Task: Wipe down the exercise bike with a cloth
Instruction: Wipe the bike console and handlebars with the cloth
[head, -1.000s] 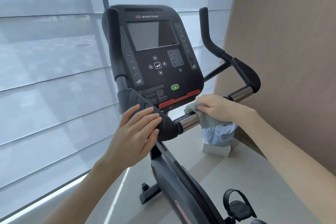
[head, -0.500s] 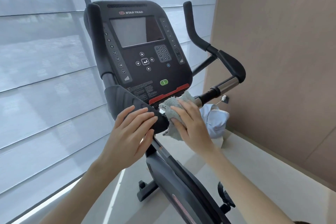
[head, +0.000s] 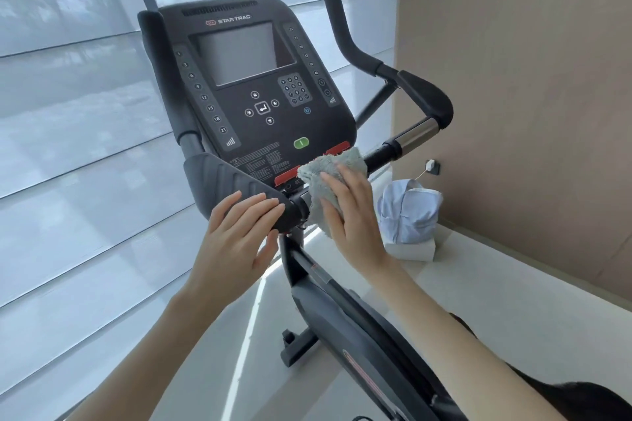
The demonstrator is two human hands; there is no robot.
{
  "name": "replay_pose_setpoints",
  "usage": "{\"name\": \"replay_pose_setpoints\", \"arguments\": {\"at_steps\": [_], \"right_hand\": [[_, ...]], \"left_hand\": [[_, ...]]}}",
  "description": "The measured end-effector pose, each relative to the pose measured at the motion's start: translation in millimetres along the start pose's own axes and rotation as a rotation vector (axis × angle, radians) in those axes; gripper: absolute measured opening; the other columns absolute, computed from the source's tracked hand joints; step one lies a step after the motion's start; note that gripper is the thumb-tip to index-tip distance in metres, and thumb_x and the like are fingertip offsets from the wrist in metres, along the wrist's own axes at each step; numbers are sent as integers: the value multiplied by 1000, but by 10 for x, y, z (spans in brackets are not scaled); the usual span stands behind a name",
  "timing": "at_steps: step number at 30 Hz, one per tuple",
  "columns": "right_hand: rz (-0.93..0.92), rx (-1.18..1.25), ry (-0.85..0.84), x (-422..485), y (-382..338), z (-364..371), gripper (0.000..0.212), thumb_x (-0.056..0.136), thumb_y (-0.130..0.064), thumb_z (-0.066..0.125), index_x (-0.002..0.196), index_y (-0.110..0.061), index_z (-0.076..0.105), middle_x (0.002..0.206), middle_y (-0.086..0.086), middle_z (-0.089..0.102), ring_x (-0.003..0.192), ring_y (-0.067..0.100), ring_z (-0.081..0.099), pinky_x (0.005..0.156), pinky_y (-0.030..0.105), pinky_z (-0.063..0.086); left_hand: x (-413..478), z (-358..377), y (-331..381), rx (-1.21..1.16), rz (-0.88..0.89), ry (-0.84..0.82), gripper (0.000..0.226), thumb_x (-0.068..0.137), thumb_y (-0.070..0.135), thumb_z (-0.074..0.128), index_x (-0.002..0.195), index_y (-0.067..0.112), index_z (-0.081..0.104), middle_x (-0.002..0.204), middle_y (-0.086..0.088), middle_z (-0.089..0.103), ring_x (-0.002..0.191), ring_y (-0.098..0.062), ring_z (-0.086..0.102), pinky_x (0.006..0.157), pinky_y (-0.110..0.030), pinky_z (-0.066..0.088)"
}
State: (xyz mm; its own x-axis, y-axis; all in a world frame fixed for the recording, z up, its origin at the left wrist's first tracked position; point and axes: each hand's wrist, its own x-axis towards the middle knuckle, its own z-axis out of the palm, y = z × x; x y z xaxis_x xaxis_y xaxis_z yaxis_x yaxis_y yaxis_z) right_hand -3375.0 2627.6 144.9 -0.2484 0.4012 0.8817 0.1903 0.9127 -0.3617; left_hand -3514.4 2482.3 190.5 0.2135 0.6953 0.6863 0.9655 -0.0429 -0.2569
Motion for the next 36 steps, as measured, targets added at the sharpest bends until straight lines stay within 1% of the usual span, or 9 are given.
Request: {"name": "replay_pose_setpoints", "arguments": {"at_steps": [4, 7, 11, 14, 19, 22, 26, 29, 36], "right_hand": [[-102, -58, -42, -113, -16, 179, 36, 100, -29, 36, 126, -8, 49, 130, 19, 53, 129, 32, 35, 110, 46, 28], [-162, -116, -2, -137, 181, 236, 33, 101, -28, 33, 126, -9, 44, 131, 18, 51, 128, 34, 35, 110, 47, 27], [-124, -93, 47, -89, 501, 207, 33, 100, -22, 34, 128, -6, 43, 135, 17, 41, 130, 37, 32, 111, 52, 27], [-98, -82, 39, -12, 693, 129, 38, 101, -25, 31, 129, -4, 46, 138, 13, 36, 130, 34, 31, 112, 48, 25], [11, -79, 55, 69, 711, 9, 33, 96, -10, 47, 125, 3, 52, 133, 25, 47, 128, 35, 37, 108, 52, 32], [-22, -33, 83, 60, 466, -30, 33, 96, -13, 46, 124, 3, 53, 132, 24, 48, 130, 33, 34, 111, 49, 29], [-131, 11, -34, 45, 8, 21, 38, 98, -25, 42, 121, 1, 57, 129, 21, 52, 128, 35, 39, 112, 44, 30], [-174, -52, -142, 73, -130, 55, 35, 95, -23, 45, 117, -1, 61, 125, 19, 57, 124, 38, 46, 107, 49, 36], [-139, -188, -264, 254, 282, -216, 36, 97, -23, 40, 114, 1, 61, 121, 19, 59, 121, 37, 47, 107, 47, 36]], "left_hand": [[-63, 22, 18, -2, -17, 14, 31, 90, 17, 57, 116, 3, 66, 117, -9, 66, 113, -28, 60, 107, -46, 36], [-134, 48, 38, -1, -16, 35, 33, 91, 16, 55, 118, 2, 64, 120, -10, 65, 115, -27, 58, 109, -45, 34], [-173, 83, 82, 7, -36, 57, 36, 92, 18, 52, 122, 0, 62, 123, -12, 63, 119, -27, 54, 110, -45, 33], [-194, 101, 102, 17, -39, 62, 38, 93, 19, 50, 123, -1, 60, 126, -12, 61, 120, -28, 53, 110, -45, 33], [-197, 123, 105, 26, -43, 65, 39, 92, 18, 51, 124, -1, 59, 127, -13, 60, 122, -28, 51, 109, -47, 34], [-188, 124, 110, 20, -50, 72, 38, 92, 19, 50, 123, -1, 60, 126, -13, 61, 121, -28, 52, 108, -48, 34], [-171, 84, 105, 15, -44, 67, 37, 94, 20, 49, 122, 0, 61, 125, -12, 62, 120, -27, 54, 109, -47, 34], [-169, 55, 97, 2, -42, 51, 37, 94, 19, 51, 123, 0, 61, 125, -11, 62, 120, -26, 54, 109, -47, 34], [21, -58, 14, -24, -8, 3, 29, 92, 20, 52, 107, 3, 70, 109, -8, 69, 108, -27, 63, 104, -49, 39]]}}
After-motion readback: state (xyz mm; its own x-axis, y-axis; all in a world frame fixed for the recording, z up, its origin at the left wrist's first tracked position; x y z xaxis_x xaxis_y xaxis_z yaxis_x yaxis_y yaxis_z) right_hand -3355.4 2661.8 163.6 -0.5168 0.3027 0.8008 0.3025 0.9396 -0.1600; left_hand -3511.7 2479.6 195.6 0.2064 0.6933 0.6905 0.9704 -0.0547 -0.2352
